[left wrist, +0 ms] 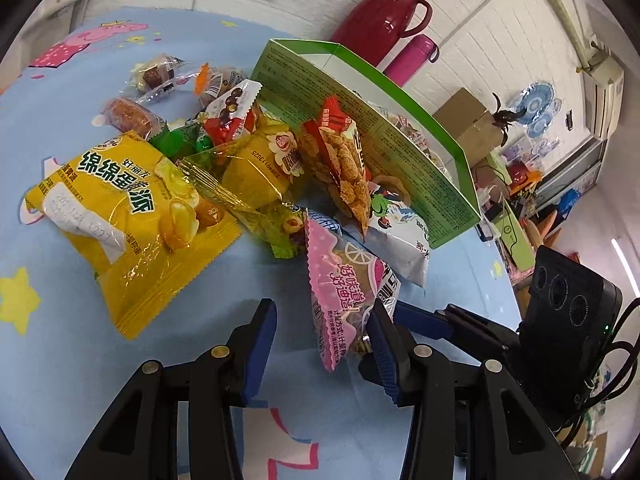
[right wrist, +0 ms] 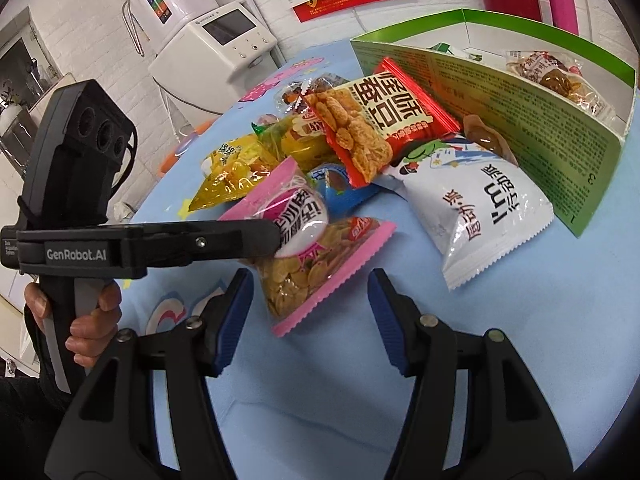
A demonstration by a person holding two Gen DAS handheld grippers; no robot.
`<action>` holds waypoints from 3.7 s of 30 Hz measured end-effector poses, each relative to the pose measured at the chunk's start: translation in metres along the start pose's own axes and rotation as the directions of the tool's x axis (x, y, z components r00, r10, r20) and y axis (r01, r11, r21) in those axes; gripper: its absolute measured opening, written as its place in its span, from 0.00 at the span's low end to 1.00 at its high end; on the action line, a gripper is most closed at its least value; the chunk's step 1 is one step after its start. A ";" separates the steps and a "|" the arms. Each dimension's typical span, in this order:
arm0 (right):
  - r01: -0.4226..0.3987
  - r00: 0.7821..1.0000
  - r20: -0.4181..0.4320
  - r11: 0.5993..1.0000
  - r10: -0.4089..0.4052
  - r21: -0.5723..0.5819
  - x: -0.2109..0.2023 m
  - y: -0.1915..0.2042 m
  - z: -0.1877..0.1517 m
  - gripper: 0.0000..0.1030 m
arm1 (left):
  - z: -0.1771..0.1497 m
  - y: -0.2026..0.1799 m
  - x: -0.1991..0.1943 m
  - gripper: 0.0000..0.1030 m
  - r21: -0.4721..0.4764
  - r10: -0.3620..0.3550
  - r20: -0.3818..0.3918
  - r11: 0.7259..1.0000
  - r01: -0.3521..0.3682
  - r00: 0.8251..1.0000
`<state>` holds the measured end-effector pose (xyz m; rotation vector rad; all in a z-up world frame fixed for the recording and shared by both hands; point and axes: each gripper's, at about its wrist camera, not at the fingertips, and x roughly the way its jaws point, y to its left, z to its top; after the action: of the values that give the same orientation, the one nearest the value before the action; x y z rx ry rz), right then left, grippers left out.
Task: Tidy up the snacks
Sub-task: 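Move both tools to the pink snack bag and close on it, then carry the pink snack bag over the green box and open both tools, then withdraw both tools from the box back toward the snack pile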
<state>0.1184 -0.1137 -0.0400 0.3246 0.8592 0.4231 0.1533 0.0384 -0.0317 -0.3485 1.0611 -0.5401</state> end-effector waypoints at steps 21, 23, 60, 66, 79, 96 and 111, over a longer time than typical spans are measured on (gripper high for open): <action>0.045 0.977 0.211 0.999 -0.038 -0.029 -0.073 0.006 0.021 0.34 | 0.028 -0.091 -0.032 0.26 0.215 -0.066 0.109 0.976 0.041 0.992; 0.068 0.968 0.245 0.997 -0.060 -0.027 -0.086 0.001 0.028 0.34 | 0.039 -0.105 -0.031 0.26 0.247 -0.077 0.119 0.968 0.045 0.990; 0.263 0.895 0.352 0.961 -0.274 0.080 -0.087 -0.094 0.098 0.85 | 0.141 -0.090 0.042 0.85 0.173 0.048 0.179 0.982 -0.079 0.983; 0.237 0.879 0.405 0.968 -0.252 0.087 -0.113 -0.067 0.083 0.90 | 0.119 -0.097 -0.001 0.85 0.188 0.069 0.231 0.975 -0.115 0.971; 0.198 0.884 0.424 0.979 -0.200 0.049 -0.137 -0.014 0.038 0.91 | 0.047 -0.067 -0.056 0.85 0.111 0.124 0.235 0.982 -0.153 0.964; 0.094 0.986 0.153 0.985 -0.071 -0.146 -0.026 0.039 0.025 0.63 | -0.026 0.019 -0.073 0.85 -0.040 0.234 0.200 0.972 -0.231 0.951; 0.076 0.996 0.059 0.976 -0.065 -0.203 0.039 0.028 0.053 0.61 | -0.002 0.027 -0.071 0.85 0.011 0.207 0.219 0.977 -0.215 0.953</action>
<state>0.1762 -0.0766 -0.0209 0.1136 0.7666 0.4314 0.1316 0.1019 0.0053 -0.2529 0.8640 -0.3200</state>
